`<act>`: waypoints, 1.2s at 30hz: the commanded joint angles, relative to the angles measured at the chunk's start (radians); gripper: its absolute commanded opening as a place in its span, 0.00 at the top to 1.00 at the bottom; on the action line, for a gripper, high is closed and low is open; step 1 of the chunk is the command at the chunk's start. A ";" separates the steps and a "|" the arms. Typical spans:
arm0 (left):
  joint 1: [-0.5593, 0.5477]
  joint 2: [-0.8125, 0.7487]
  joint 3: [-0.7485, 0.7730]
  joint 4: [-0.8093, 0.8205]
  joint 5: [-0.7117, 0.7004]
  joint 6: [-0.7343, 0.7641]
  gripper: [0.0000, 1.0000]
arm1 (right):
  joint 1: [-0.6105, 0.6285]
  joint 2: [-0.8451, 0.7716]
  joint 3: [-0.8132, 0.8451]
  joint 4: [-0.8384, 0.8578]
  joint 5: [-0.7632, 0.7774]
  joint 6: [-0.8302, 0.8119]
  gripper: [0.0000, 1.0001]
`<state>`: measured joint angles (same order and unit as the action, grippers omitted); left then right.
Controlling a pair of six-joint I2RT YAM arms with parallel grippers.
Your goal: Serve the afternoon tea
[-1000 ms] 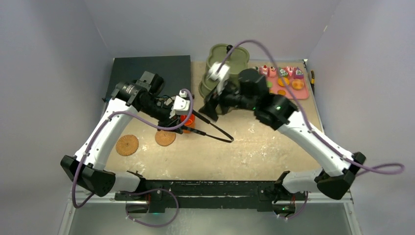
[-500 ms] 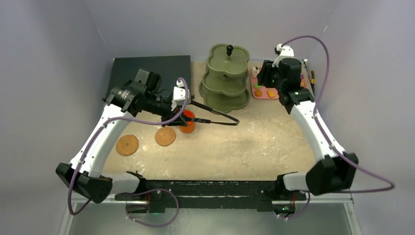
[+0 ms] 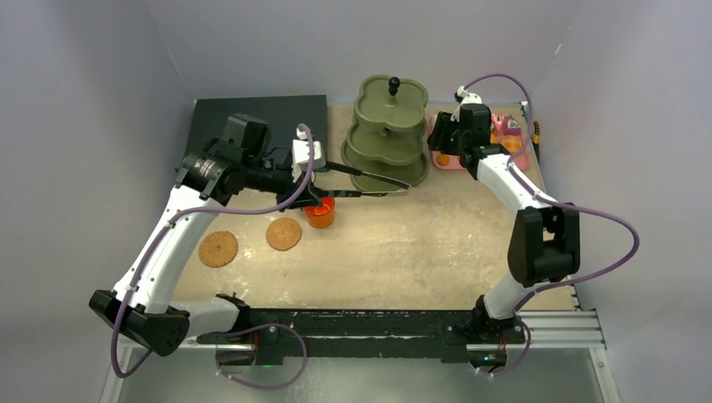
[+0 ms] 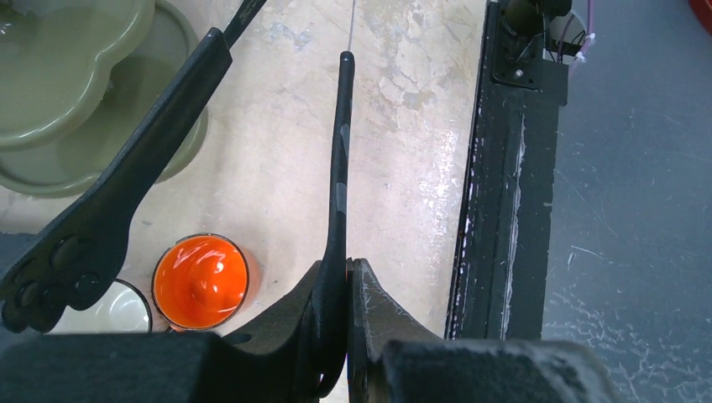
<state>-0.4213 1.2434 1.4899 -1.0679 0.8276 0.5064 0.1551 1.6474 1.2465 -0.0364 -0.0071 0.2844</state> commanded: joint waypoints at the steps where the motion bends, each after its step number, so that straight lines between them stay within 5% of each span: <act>1: 0.003 -0.008 0.012 0.035 -0.005 -0.021 1.00 | 0.005 0.017 0.022 0.069 -0.045 0.031 0.47; 29: 0.003 0.002 0.067 0.002 -0.041 0.013 1.00 | 0.159 0.171 0.179 -0.008 0.065 0.055 0.53; 36: 0.002 0.007 0.066 -0.006 -0.039 0.013 1.00 | 0.071 0.107 0.063 -0.013 0.129 0.072 0.37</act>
<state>-0.4213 1.2545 1.5169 -1.0809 0.7773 0.5125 0.2840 1.8343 1.3670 -0.0490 0.0948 0.3290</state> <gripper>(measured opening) 0.104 0.613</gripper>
